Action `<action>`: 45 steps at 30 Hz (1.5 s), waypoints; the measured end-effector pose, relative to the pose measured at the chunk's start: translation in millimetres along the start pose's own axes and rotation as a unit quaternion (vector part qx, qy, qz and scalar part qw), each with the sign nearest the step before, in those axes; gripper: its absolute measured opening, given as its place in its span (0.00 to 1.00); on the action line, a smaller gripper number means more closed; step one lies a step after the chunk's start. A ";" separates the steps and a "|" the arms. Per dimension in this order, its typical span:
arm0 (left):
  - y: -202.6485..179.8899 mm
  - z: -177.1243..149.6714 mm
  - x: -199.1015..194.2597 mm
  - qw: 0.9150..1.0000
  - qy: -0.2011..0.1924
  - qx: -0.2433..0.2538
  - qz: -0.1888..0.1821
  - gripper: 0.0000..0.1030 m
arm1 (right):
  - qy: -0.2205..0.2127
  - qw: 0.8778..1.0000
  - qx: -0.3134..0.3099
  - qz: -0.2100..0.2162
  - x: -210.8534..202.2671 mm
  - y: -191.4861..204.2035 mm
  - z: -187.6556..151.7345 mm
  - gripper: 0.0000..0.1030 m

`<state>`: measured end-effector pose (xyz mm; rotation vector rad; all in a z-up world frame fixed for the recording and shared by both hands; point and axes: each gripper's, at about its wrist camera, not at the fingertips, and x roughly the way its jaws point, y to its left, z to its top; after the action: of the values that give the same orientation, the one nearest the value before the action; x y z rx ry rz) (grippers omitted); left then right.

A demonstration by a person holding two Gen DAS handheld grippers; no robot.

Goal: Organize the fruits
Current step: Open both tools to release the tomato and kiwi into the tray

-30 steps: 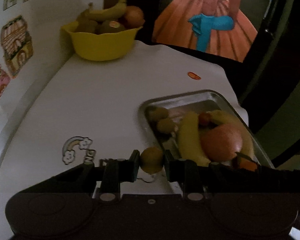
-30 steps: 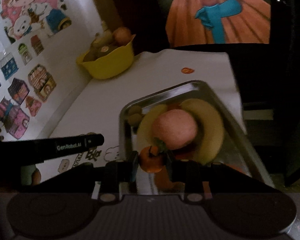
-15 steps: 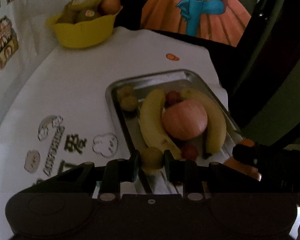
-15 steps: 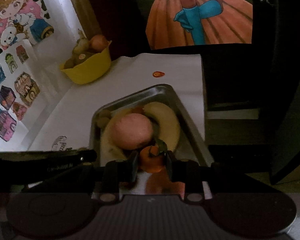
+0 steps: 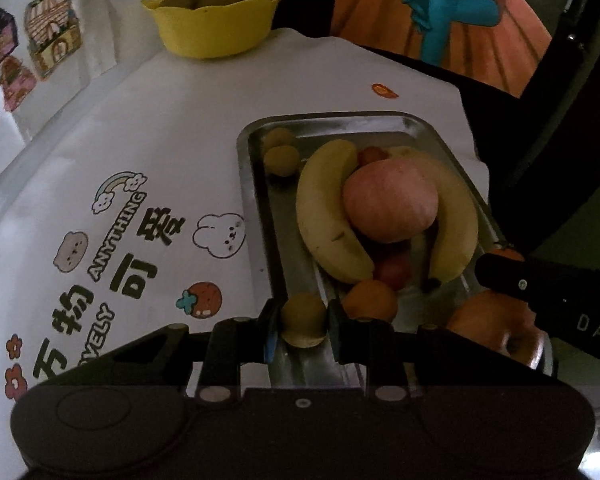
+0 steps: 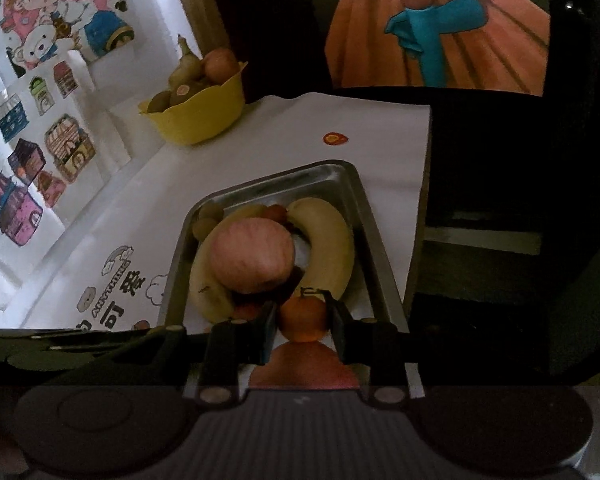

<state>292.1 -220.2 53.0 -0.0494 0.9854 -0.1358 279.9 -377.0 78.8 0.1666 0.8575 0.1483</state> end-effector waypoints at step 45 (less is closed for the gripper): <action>-2.1 -16.8 -7.0 1.000 -0.025 0.018 0.005 0.29 | -0.008 1.000 -0.008 0.005 0.0 -1.5 -11.8 0.42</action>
<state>274.1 -221.0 49.7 -0.0146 0.9332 -0.1430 271.1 -377.4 71.0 0.1563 0.8391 0.1626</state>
